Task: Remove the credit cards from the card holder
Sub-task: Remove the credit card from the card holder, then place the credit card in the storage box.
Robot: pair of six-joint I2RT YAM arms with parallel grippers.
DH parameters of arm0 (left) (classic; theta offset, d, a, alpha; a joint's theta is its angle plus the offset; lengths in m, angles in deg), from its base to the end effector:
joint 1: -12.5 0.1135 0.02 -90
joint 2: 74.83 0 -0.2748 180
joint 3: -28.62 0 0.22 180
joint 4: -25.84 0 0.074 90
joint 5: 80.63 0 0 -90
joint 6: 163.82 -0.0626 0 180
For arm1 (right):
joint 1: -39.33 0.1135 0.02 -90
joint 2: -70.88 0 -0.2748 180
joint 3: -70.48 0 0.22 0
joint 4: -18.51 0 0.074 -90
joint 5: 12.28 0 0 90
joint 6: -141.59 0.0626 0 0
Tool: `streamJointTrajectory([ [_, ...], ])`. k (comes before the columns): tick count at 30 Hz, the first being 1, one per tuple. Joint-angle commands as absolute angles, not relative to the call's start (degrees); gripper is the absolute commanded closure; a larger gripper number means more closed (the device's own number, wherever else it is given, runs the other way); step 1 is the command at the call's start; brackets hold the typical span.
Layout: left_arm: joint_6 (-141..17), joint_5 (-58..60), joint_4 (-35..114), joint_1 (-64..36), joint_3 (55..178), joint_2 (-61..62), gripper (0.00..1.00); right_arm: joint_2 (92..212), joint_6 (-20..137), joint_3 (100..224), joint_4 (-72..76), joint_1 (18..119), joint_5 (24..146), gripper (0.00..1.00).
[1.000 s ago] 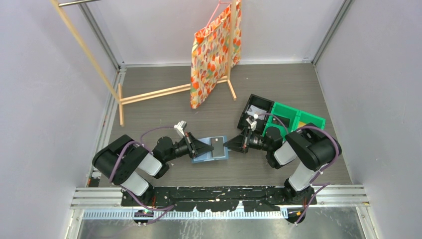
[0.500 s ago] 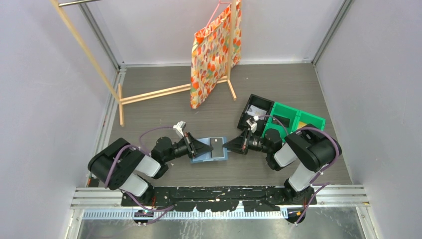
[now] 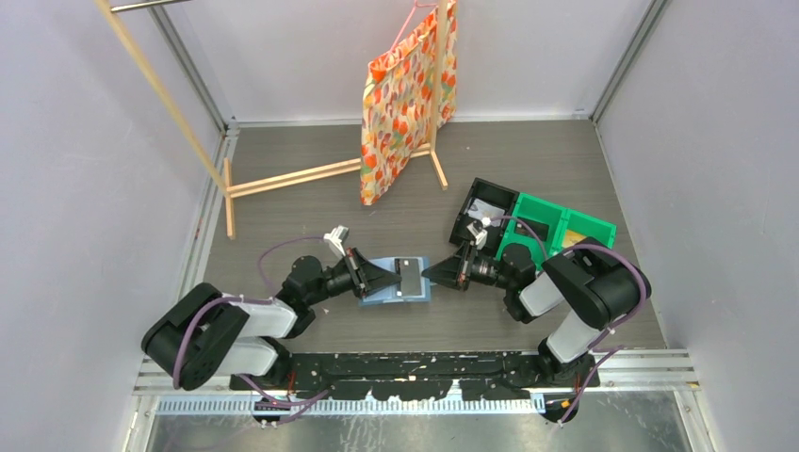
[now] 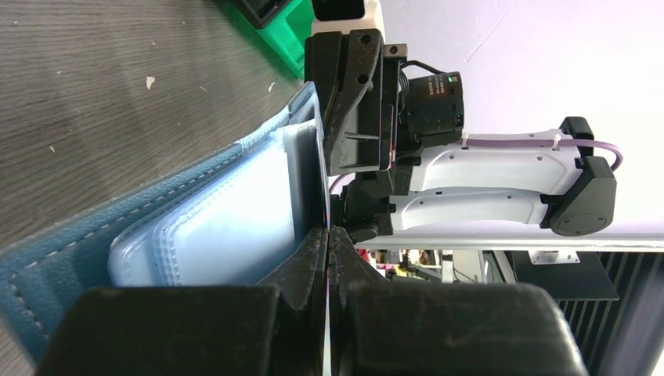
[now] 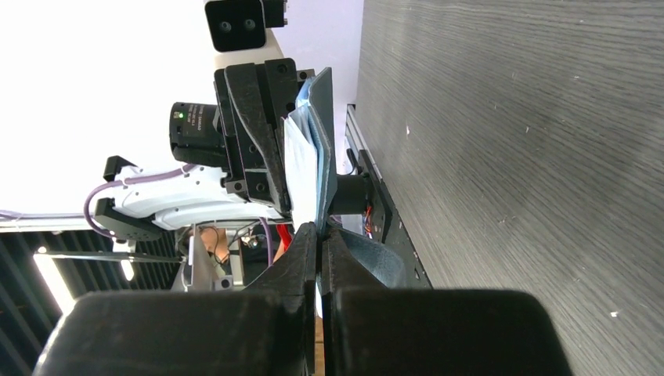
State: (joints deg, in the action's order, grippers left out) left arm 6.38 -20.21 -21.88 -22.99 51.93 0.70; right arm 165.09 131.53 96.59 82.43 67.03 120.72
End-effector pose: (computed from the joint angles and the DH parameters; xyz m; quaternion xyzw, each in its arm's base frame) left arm 0.1564 -0.1495 0.1956 -0.1098 0.7225 -0.6554 0.1906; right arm 0.1941 0.1502 0.1747 0.0760 0.7217 0.6698 0.1573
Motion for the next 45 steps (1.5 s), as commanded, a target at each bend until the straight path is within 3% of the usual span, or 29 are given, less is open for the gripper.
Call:
streamJointTrajectory([
  [1,4.14,-21.04,-19.66,-22.76,53.38,-3.24,0.99,164.6,131.33,96.65,84.6,67.35,117.92,0.99],
  [8,2.17,-22.23,-7.52,-18.12,50.78,-14.26,0.99,165.83,130.89,96.33,84.61,67.18,116.93,0.99],
  [17,-7.7,-19.5,29.18,-14.42,54.77,-37.49,0.99,169.17,129.19,96.27,84.6,67.25,117.55,0.99],
  [23,-7.89,-19.59,30.52,-14.4,55.09,-38.32,1.0,174.46,125.68,96.72,83.51,67.87,117.08,0.99],
  [27,-7.81,-20.58,27.16,-14.4,55.93,-34.39,0.99,176.01,124.49,95.44,84.58,68.4,114.95,0.6],
  [29,-7.97,-21.04,25.77,-14.4,56.74,-31.93,1.0,173.68,123.48,94.43,82.52,68.46,113.76,0.5],
  [34,-8.16,-22.52,22.08,-14.4,58.67,-27.38,0.99,157.68,117.95,93.87,61.1,68.66,111.05,0.46],
  [38,-8.12,-25.83,19.67,-14.39,60.38,-23.33,0.99,131.99,106.94,100.36,24.76,70.15,105.06,0.41],
  [41,-8.06,-27.77,19.08,-14.48,62.08,-20.92,0.99,119.36,98.67,106.75,3.26,70.69,100.08,0.31],
  [45,-6.4,-28.01,15.12,-14.48,62.67,-19.45,0.99,117.56,97.08,110.15,-2.08,70.67,102.09,0.27],
])
